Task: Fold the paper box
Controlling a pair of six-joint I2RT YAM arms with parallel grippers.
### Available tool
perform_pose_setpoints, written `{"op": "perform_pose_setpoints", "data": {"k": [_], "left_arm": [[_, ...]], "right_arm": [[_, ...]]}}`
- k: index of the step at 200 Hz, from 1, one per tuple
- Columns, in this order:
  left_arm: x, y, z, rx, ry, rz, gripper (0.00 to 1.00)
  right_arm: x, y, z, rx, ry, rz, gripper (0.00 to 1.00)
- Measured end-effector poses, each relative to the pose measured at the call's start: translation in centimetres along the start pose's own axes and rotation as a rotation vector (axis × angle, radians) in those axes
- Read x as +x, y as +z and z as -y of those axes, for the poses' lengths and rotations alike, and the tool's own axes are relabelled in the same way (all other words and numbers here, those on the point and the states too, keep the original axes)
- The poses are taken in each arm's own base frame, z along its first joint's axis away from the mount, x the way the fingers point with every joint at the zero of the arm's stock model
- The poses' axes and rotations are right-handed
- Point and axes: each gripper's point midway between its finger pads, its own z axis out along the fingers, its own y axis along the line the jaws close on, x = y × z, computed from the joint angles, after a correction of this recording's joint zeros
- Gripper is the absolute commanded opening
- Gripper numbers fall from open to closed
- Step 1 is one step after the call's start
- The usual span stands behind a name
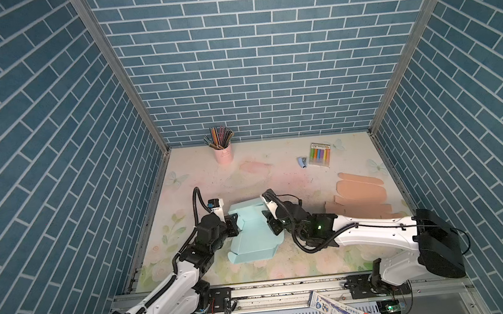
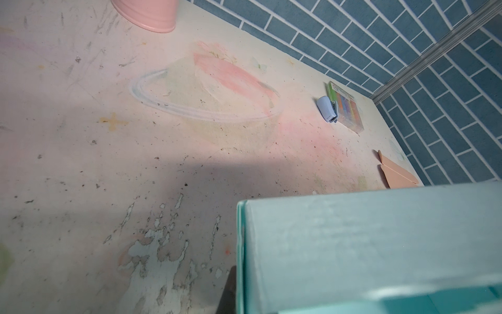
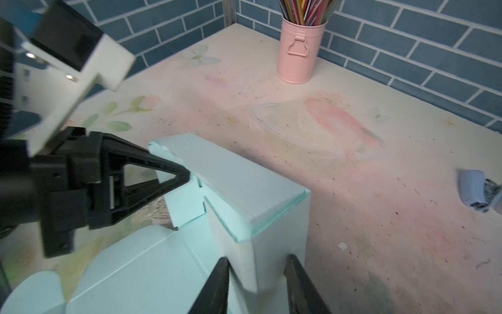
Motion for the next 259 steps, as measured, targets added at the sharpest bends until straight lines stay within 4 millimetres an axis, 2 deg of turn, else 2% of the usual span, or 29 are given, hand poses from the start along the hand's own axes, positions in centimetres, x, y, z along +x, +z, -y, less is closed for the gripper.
{"op": "perform_pose_setpoints", "data": {"k": [36, 80, 133, 163, 205, 228, 259], "left_arm": [[0.2, 0.2, 0.6, -0.002, 0.01, 0.008, 0.0], [0.4, 0.5, 1.2, -0.022, 0.027, 0.012, 0.0], [0.3, 0.5, 2.3, -0.016, 0.031, 0.029, 0.0], [0.5, 0.5, 3.0, -0.004, 0.029, 0.032, 0.0], [0.5, 0.5, 3.7, 0.003, 0.026, 0.043, 0.0], [0.5, 0.5, 3.9, -0.001, 0.028, 0.052, 0.0], [0.2, 0.4, 4.1, -0.001, 0.021, 0.064, 0.0]], "right_arm": [[0.6, 0.7, 1.7, 0.125, -0.026, -0.029, 0.26], [1.0, 1.3, 3.2, 0.297, -0.077, -0.049, 0.13], [0.9, 0.9, 4.6, 0.437, -0.115, -0.04, 0.13], [0.7, 0.6, 5.2, 0.481, -0.107, -0.025, 0.0], [0.6, 0.2, 5.8, 0.526, -0.12, -0.018, 0.0], [0.3, 0.2, 5.9, 0.567, -0.127, -0.017, 0.1], [0.3, -0.2, 5.9, 0.605, -0.151, -0.014, 0.11]]}}
